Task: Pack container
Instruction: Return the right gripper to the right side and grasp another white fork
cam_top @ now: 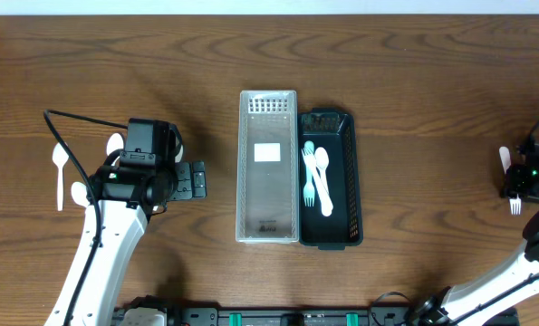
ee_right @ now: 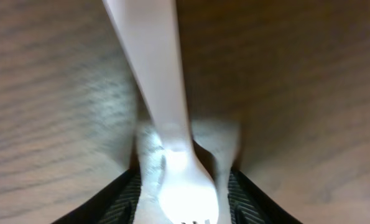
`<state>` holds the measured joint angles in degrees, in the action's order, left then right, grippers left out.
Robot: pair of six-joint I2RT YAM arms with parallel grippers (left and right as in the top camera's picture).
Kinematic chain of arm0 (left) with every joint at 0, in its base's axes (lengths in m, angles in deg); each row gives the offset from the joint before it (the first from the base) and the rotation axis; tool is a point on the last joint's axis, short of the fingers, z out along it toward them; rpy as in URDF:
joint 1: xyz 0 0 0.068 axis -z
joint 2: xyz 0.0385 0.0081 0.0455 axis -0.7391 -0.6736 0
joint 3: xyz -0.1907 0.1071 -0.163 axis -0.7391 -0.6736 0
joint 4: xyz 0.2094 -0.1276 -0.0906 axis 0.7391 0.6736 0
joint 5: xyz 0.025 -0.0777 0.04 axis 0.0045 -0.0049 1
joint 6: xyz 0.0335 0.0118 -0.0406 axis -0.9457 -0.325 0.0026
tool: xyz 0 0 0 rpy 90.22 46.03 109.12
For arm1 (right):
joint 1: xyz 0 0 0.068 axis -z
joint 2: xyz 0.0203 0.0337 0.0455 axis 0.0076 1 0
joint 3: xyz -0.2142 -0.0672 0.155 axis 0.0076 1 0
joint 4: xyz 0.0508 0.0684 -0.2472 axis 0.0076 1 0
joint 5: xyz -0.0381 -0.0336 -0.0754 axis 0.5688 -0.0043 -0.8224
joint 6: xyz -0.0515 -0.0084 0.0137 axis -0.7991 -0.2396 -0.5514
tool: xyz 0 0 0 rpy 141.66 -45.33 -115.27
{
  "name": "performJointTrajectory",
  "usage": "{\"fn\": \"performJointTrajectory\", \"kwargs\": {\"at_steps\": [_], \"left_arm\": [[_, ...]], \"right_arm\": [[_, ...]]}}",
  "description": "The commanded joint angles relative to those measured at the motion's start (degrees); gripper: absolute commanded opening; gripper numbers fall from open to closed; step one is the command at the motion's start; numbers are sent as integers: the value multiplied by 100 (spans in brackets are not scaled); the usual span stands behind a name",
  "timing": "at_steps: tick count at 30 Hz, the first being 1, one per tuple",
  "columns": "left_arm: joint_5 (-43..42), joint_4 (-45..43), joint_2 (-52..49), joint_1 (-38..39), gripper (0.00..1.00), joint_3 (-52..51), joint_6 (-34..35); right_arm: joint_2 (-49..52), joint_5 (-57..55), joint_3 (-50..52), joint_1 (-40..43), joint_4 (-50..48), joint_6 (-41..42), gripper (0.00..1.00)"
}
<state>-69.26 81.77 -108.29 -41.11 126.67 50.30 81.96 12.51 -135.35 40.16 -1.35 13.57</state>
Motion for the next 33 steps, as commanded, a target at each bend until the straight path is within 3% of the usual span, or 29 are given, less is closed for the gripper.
{"fn": "performJointTrajectory", "kwargs": {"at_steps": [1,29,33], "left_arm": [[26,-4,-7,-2,98,63,48],[26,-4,-7,-4,98,63,48],[28,-4,-7,-4,98,63,48]], "right_arm": [[136,203,175,-214,-98,-55,44],[136,109,236,-17,149,37,45],[136,109,243,118,151,101,39]]}}
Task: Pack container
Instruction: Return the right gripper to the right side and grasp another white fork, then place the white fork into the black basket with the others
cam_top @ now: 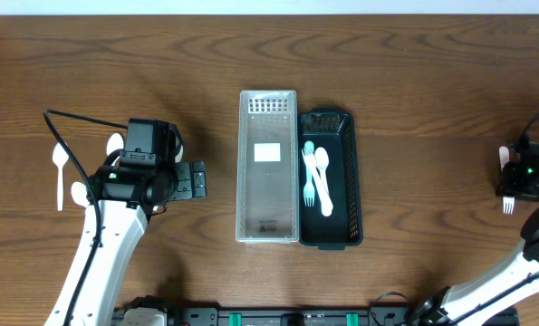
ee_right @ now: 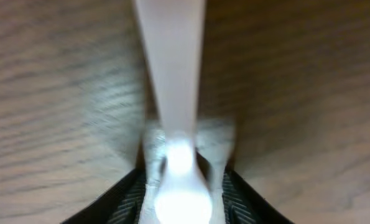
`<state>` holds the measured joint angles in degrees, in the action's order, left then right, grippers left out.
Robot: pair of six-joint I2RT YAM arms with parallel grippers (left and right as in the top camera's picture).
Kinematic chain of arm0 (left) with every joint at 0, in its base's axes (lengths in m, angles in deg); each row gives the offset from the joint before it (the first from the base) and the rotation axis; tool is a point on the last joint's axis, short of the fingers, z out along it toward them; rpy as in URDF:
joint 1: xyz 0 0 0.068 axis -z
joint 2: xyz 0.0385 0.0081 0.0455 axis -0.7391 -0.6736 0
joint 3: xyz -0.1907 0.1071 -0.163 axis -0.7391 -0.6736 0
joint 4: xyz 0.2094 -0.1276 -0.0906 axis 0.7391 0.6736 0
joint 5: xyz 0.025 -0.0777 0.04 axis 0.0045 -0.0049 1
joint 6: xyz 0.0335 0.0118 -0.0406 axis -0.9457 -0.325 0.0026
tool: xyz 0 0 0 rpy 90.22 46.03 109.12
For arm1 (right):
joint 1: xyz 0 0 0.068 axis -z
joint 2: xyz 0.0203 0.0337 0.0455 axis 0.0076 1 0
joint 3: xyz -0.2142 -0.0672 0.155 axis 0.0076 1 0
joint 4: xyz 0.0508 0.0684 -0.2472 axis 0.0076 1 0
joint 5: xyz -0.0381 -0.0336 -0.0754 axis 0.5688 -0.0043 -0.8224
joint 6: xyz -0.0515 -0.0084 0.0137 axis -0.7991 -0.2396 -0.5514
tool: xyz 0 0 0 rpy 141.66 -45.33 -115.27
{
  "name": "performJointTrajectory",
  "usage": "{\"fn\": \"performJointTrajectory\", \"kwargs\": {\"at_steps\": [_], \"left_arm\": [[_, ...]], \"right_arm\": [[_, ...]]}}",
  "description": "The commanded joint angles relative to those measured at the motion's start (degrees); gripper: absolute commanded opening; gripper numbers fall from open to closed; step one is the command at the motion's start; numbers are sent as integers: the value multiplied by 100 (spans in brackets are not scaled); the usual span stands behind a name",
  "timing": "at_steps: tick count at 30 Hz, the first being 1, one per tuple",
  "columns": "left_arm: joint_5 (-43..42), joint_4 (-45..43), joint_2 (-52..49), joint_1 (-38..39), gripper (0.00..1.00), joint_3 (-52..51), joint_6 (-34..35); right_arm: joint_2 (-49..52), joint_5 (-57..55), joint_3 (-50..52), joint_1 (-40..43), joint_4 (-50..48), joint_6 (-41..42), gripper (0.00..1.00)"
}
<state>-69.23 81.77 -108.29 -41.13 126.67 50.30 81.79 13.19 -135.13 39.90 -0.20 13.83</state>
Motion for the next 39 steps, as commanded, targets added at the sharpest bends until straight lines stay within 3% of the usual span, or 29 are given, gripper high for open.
{"fn": "performJointTrajectory", "kwargs": {"at_steps": [1,4,20,25,32,39], "left_arm": [[26,-4,-7,-2,98,63,48],[26,-7,-7,-2,98,63,48],[26,-4,-7,0,98,63,48],[24,-7,-7,-2,98,63,48],[24,-13,-7,-2,98,63,48],[26,-28,-7,-2,98,63,48]], "right_arm": [[153,42,221,170,48,74,39],[153,44,221,203,46,118,39],[153,48,223,197,22,166,15],[142,48,197,114,-122,732,5],[-260,48,-157,-542,-120,1180,1],[-1134,219,-1025,-1829,393,2168,1]]}}
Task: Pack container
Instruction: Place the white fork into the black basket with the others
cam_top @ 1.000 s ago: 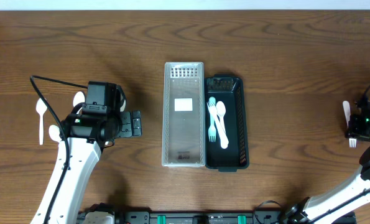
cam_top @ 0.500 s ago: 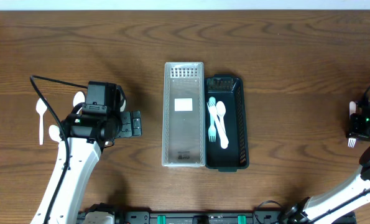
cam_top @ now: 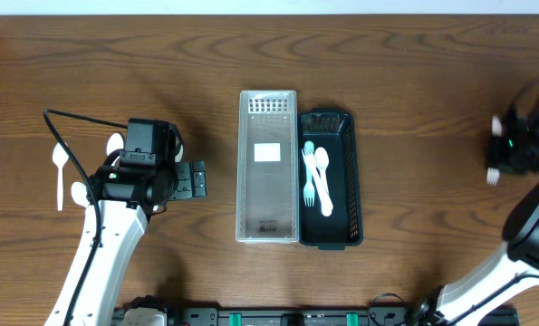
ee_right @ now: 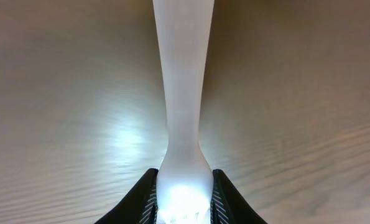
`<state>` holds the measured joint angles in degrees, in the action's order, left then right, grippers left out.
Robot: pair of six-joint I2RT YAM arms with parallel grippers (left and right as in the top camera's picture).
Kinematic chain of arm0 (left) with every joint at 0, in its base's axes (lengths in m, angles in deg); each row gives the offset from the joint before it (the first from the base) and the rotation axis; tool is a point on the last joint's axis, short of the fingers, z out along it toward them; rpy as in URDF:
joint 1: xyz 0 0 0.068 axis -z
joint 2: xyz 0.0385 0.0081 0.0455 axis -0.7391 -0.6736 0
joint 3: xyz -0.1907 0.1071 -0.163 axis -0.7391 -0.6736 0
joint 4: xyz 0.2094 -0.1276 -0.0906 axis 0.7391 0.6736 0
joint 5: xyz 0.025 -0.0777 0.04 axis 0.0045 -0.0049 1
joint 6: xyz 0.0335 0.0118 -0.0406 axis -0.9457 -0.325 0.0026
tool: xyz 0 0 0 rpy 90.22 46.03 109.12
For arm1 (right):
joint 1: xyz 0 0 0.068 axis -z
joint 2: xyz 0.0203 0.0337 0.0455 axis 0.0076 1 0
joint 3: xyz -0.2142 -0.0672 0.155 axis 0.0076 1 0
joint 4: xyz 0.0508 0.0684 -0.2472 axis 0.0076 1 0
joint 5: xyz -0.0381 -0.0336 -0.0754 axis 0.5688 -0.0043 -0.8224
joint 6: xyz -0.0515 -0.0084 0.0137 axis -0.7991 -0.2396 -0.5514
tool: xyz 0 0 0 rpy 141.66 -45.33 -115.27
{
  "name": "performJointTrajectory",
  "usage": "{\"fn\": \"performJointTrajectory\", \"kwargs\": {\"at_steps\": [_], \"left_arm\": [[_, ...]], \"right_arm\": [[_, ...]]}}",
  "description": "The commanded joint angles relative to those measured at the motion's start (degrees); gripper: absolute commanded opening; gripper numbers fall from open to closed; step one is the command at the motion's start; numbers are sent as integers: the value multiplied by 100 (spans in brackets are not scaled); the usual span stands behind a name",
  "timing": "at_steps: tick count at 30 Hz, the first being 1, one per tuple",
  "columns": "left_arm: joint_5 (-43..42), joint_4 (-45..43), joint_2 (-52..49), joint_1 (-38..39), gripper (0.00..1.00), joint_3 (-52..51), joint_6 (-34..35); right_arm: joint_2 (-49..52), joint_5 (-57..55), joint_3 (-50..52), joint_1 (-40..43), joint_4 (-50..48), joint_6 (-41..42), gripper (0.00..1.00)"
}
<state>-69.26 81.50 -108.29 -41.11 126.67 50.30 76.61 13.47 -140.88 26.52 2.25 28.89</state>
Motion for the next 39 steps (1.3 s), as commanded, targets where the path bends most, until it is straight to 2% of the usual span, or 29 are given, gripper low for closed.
{"fn": "performJointTrajectory", "kwargs": {"at_steps": [1,9,18,22,29,34,35,38,39], "left_arm": [[28,-2,-7,-4,98,63,48],[26,0,-7,-4,98,63,50],[26,0,-7,-2,98,63,50],[26,2,-7,-2,98,63,50],[26,2,-7,-2,98,63,50],[26,2,-7,-4,98,63,48],[26,2,-7,-4,98,63,50],[26,2,-7,-4,98,63,50],[24,2,-7,-2,98,63,50]], "right_arm": [[-726,190,-566,-719,273,846,1],[-1309,590,-885,-2680,767,2223,1],[-1233,328,-671,-4557,682,3926,1],[-1211,229,-133,-5003,459,4251,1],[-1211,273,955,-5576,74,4245,1],[-1211,271,1303,-5956,17,4245,2],[-1211,271,1331,-6033,15,4245,6],[-1211,267,1335,-6137,-76,4197,37],[-1211,262,1335,-6144,-114,4183,38]]}}
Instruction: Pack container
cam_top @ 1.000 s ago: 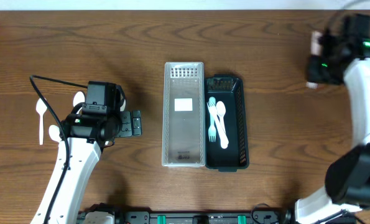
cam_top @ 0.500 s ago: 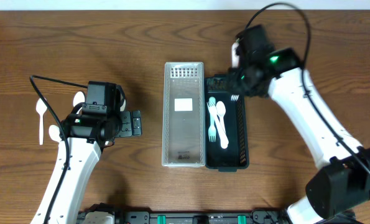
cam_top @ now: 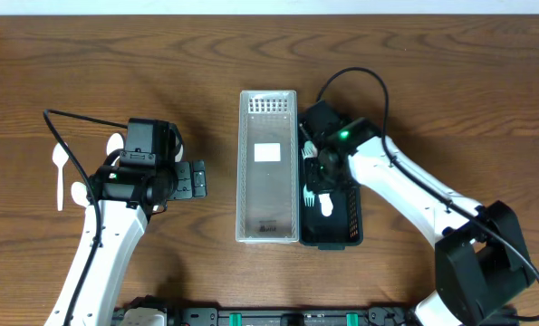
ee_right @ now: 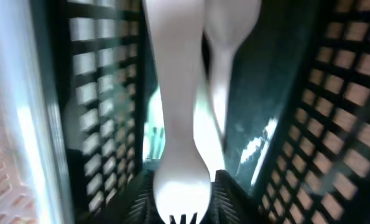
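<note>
My right gripper is shut on the head of a white plastic fork, whose handle points away from the wrist camera. It hangs inside the black mesh basket, just above a white spoon and a teal fork lying on the bottom. A clear plastic container stands empty against the basket's left side. Left of the containers, my left gripper rests open with nothing in it.
Three white spoons lie at the far left by the left arm: one apart, another beside the wrist, a third partly under the arm. A black cable loops over the right arm.
My right gripper, still shut on the white fork, has gone from above bare table at the far right edge to inside the black basket. The left arm has not moved.
At first my right gripper was low on the table at the far right, around the white fork's head. Then it was shut on it there. Then it held the fork above the table, and now it holds it inside the black basket over the other cutlery.
</note>
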`<state>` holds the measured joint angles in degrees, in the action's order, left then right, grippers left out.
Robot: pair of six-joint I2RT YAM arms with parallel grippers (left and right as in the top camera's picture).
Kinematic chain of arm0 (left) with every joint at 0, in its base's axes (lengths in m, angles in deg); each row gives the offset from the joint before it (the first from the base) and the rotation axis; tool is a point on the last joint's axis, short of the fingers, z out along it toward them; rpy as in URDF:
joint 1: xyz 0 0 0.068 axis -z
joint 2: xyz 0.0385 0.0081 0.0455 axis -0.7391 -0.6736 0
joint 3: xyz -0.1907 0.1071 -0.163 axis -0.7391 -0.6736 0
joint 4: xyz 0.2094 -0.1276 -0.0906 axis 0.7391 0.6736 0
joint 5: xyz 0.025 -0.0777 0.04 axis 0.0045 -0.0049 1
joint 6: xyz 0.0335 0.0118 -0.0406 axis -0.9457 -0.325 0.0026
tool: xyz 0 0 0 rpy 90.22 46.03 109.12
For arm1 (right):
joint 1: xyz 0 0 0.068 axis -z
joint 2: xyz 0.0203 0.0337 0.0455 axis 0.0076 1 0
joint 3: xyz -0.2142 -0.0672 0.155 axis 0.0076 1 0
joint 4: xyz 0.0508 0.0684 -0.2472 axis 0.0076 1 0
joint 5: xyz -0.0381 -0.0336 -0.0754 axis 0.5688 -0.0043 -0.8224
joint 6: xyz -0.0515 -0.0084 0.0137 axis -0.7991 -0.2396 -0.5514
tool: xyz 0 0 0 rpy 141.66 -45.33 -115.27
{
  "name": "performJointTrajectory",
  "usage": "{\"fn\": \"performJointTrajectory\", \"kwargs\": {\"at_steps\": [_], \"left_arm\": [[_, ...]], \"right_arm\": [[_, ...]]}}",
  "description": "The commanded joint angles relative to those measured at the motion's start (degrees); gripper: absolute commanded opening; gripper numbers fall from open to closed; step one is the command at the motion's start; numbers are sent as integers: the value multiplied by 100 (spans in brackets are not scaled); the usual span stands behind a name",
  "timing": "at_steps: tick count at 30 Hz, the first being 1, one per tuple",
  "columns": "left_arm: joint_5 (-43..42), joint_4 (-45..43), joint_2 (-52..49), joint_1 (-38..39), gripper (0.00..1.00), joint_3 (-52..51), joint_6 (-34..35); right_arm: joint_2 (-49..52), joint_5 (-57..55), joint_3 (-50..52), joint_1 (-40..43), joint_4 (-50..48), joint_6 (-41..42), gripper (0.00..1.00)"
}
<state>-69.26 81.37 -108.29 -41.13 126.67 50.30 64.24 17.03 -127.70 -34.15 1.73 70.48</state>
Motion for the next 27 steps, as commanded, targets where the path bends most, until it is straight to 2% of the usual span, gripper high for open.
{"fn": "performJointTrajectory", "kwargs": {"at_steps": [1,5,10,13,18,22,27], "left_arm": [[26,17,-7,0,98,63,50],[24,44,-4,0,98,63,48],[26,240,101,0,98,216,48],[61,601,157,0,98,688,39],[407,981,59,-2,98,1797,-352],[719,800,-295,-90,98,2116,-719],[713,741,-1331,-452,98,2114,-1259]], "right_arm": [[26,-92,17,-74,-90,22,40],[22,-92,15,7,-107,-48,48],[7,-151,-83,243,-101,-387,49],[-81,-306,-306,483,-46,-555,49],[-341,-538,-1054,1043,203,-868,51],[-575,-535,-1528,1508,380,-883,58],[-796,-535,-1593,1941,660,-920,59]]}}
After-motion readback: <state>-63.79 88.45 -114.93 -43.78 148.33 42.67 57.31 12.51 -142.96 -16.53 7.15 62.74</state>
